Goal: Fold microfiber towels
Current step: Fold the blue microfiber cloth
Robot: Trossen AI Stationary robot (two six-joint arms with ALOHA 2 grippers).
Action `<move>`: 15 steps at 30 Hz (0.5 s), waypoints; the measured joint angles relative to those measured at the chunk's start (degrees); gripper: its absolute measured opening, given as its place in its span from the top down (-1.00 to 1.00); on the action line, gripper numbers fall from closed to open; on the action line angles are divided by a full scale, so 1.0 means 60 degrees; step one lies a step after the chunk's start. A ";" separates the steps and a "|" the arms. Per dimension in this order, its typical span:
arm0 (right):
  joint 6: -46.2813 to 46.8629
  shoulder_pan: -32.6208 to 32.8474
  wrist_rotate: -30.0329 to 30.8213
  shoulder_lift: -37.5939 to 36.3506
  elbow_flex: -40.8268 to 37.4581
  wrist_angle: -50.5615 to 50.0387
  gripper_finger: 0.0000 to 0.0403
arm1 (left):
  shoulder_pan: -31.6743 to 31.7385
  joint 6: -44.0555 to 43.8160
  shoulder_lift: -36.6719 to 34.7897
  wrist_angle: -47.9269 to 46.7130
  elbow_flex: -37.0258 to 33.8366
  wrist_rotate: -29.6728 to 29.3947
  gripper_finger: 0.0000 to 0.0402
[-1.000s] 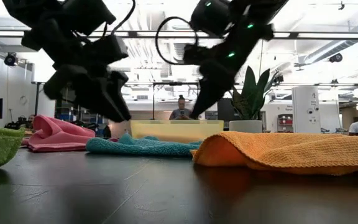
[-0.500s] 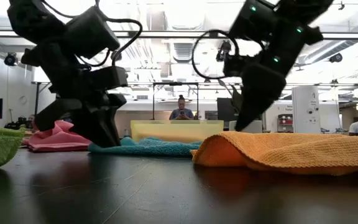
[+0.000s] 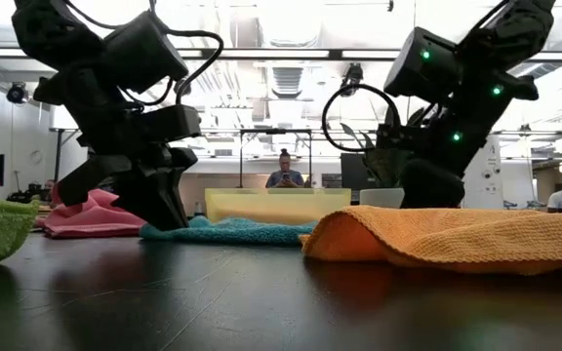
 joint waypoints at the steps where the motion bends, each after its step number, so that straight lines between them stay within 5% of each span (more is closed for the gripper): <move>1: -0.0006 -0.0004 0.0155 0.0005 -0.0067 0.0020 0.55 | 0.0000 -0.0004 0.0000 -0.0011 0.0004 -0.0002 0.97; 9: -0.0552 -0.0004 0.0457 -0.0152 -0.0265 -0.0208 0.93 | 0.0004 -0.0007 -0.0162 -0.0066 -0.0004 0.0062 0.97; 15: -0.0761 -0.0007 0.0408 -0.0584 -0.0265 -0.0264 0.95 | 0.0004 0.0003 -0.0586 -0.0055 -0.0018 0.0118 0.97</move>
